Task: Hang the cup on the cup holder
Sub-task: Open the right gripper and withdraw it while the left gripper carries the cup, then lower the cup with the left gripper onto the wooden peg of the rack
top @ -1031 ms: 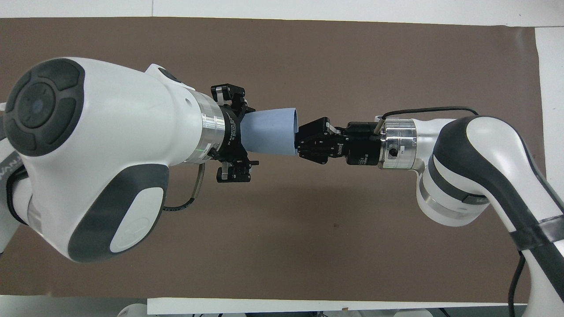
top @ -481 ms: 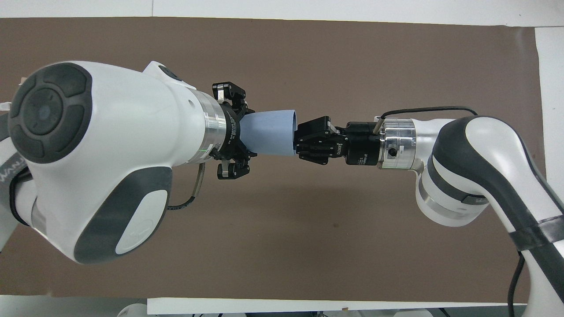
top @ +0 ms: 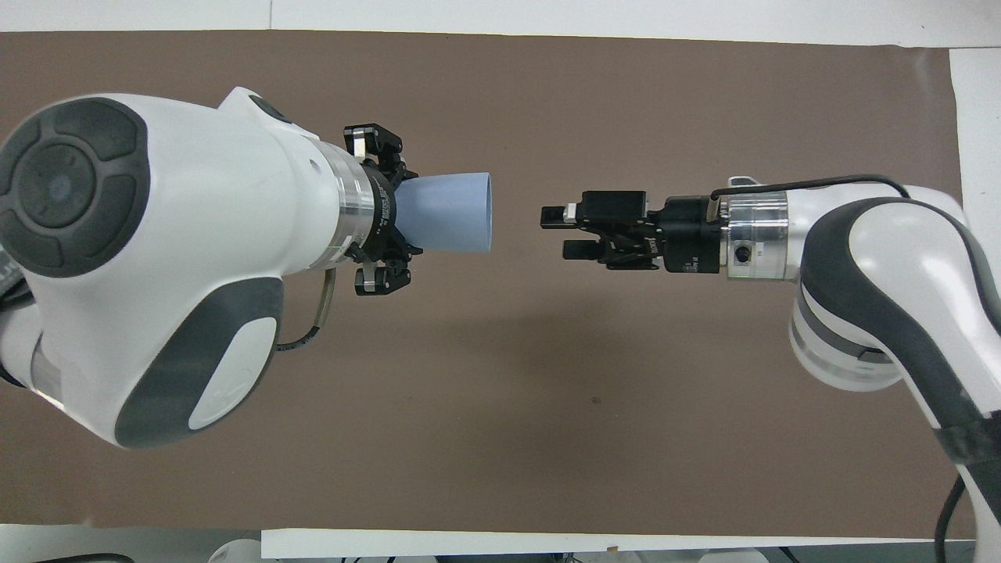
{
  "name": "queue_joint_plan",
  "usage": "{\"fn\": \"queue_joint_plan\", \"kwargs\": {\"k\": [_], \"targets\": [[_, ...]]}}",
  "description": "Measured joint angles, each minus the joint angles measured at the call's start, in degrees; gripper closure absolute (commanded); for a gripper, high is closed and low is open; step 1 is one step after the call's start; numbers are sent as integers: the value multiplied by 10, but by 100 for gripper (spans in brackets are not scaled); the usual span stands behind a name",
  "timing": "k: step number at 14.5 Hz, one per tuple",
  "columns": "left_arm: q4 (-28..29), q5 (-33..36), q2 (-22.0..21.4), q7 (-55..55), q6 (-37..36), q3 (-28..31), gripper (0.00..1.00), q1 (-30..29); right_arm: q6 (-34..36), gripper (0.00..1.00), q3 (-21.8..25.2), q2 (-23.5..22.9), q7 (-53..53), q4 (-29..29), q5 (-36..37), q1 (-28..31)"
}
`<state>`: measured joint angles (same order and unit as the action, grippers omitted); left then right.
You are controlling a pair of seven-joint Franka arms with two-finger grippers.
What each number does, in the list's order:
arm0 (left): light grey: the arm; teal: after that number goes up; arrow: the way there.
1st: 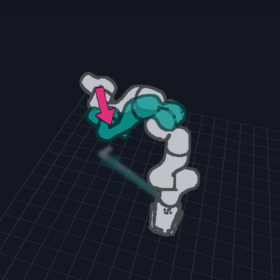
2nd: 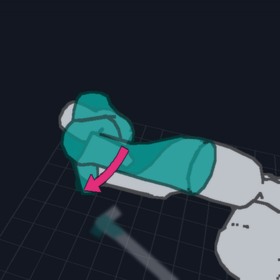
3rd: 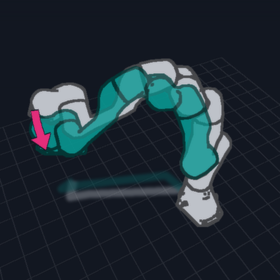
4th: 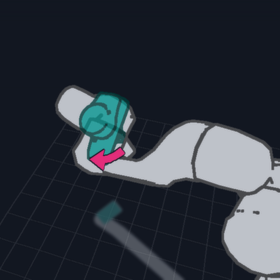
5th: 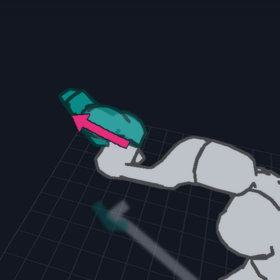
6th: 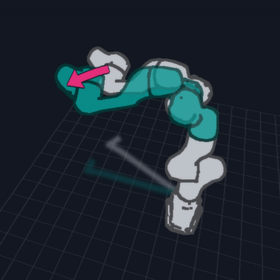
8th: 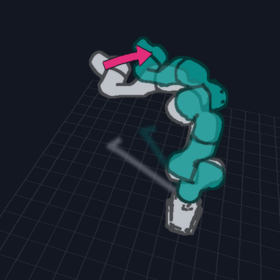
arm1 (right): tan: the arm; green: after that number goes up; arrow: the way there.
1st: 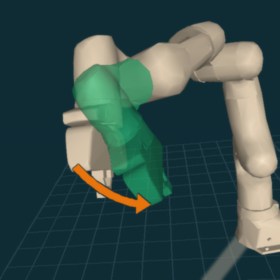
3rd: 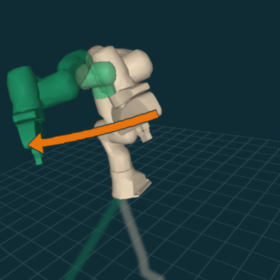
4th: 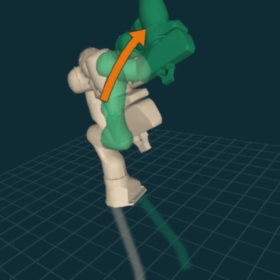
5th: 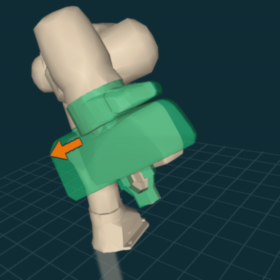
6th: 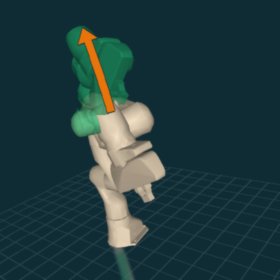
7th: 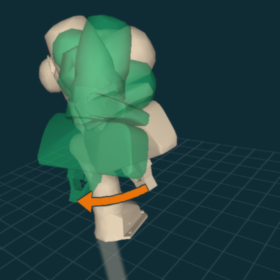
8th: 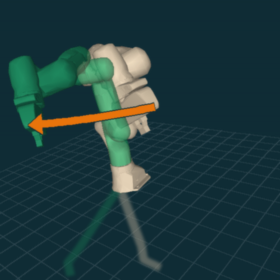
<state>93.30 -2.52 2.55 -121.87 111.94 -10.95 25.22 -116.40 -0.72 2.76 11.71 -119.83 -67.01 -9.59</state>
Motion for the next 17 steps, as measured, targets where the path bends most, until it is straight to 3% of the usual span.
{"fn": "queue_joint_plan", "kwargs": {"k": [2, 6, 8, 12, 17], "targets": [[0, 54, 3, 11, -23, 2, 100, -18, -1, 0, 2, 14, -2, 6, 146, 38], [8, 206, 3, 71, -85, 4, 100, -66, -1, 0, 3, 18, -3, 7, 371, 101], [23, 311, 5, 92, -95, 5, 100, -93, 6, 0, 4, 18, -3, 14, 476, 127], [56, 526, 44, 94, -113, 6, 100, -112, 138, 0, 3, 18, -49, 111, 663, 143], [90, 698, 88, 98, -122, 5, 100, -115, 320, 0, 4, 23, -72, 282, 717, 162]]}}
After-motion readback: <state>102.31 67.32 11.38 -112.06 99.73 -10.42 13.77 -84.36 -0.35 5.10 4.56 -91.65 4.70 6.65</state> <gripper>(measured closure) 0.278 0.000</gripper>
